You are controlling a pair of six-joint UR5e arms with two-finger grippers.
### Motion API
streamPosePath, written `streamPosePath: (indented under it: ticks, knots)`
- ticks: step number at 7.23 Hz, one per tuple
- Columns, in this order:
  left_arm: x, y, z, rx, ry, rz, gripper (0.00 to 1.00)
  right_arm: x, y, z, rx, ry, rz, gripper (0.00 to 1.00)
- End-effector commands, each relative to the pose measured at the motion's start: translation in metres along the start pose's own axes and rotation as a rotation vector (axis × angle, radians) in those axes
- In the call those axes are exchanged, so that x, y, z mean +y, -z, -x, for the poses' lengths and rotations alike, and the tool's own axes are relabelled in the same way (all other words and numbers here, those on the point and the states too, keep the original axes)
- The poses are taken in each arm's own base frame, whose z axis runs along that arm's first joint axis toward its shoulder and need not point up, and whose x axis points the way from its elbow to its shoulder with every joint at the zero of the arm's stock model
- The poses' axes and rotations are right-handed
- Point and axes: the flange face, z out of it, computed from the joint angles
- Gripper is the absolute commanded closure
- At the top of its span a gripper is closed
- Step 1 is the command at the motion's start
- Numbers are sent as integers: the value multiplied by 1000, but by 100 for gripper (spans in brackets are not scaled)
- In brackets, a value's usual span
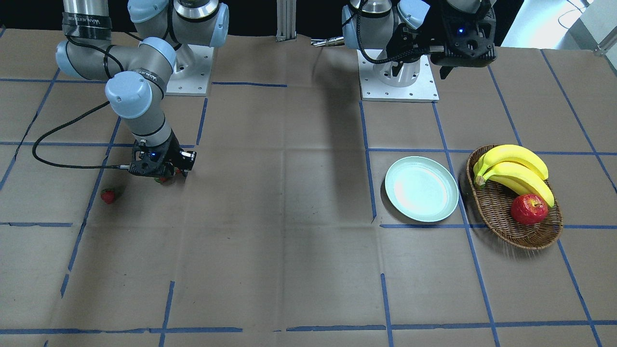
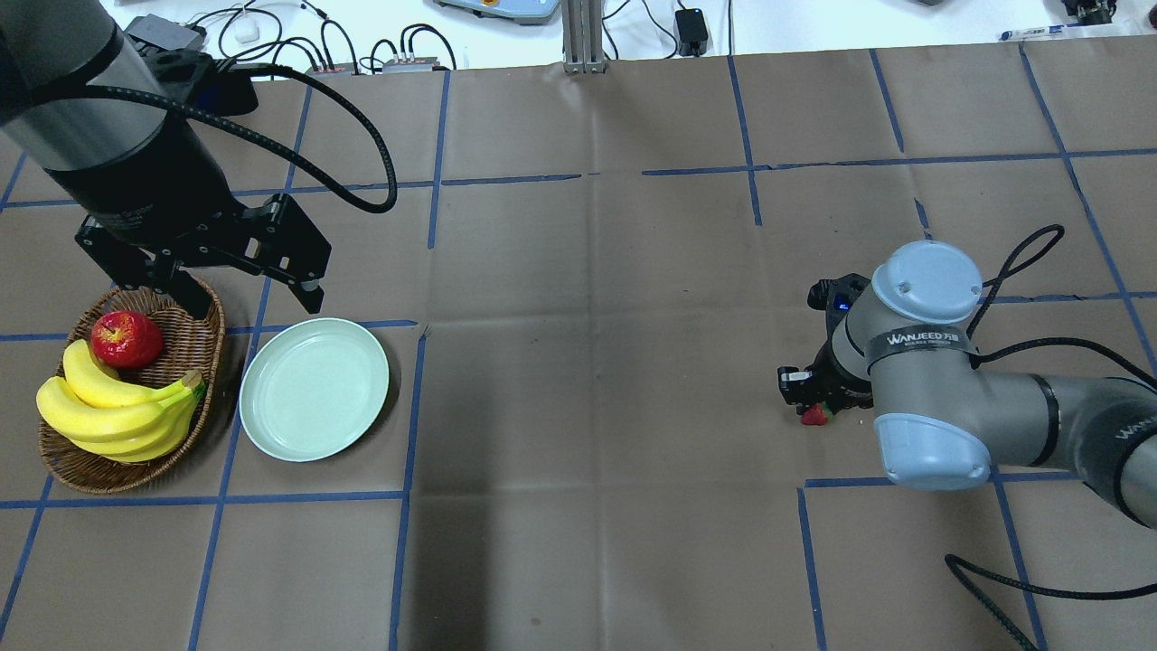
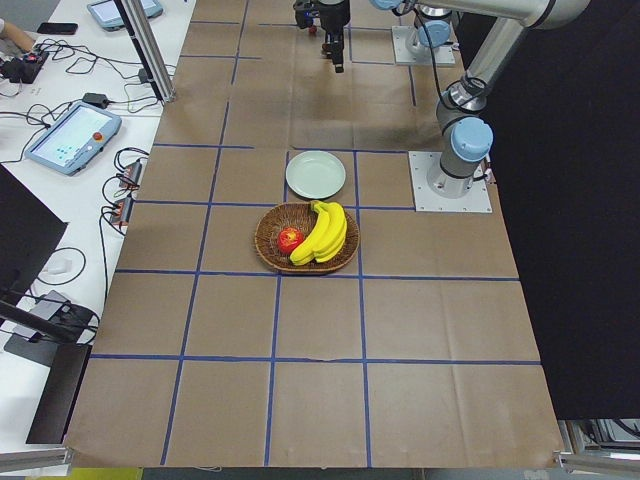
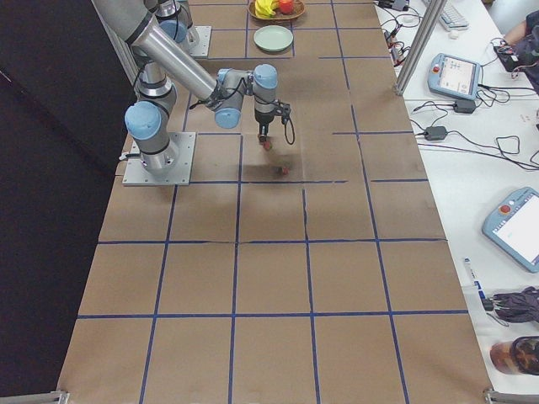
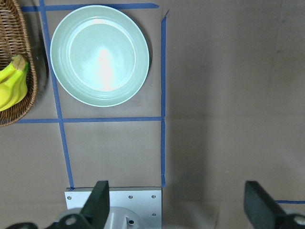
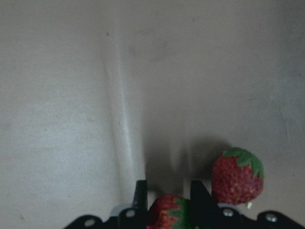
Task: Collect all strawberries into plate
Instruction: 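Carry the strawberry with the right gripper to mid-table and release it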
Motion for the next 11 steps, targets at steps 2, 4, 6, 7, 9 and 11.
streamPosePath:
  ticks: [2,4,6,7,9,11]
  knots:
    - [-1,-1,0,3,3,4,0,-55,94,13,8,27,40,97]
    - [-2,-2,0,0,1,6,0,-95,136,59,8,64,39,97]
    - [-1,0,0,0,-3,1,0,-103,111,183,14,33,28,97]
    - [1,1,0,-2,3,0,0,-109,98,241,11,-6,15,97]
    - [7,3,0,-4,-3,-5,0,-115,46,336,-20,35,-50,97]
    - [15,-13,0,1,-5,-2,0,-132,20,332,-11,33,-64,97]
